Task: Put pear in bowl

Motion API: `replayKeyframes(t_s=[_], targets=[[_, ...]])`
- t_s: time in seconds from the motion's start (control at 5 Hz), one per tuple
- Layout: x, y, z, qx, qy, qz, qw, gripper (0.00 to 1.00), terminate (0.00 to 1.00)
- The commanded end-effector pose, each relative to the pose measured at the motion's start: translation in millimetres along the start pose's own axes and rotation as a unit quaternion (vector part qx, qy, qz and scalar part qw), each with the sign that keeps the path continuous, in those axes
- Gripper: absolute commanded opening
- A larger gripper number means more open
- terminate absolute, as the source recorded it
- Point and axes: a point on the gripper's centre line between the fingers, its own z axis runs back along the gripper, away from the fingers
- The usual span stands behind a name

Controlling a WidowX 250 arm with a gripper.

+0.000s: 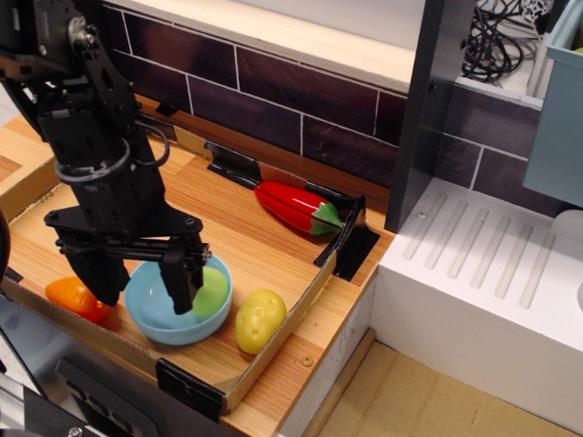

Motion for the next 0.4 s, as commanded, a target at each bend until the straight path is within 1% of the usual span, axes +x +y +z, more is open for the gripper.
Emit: replayKeyframes(t_s=[0.0,0.2], targets=[[44.4,0.7,58.9,-0.018,-0.051,-0.005,0.9985,1.00,0.00],[50.8,-17.8,106.8,-0.022,-0.049,0.004,0.9986,1.00,1.00]])
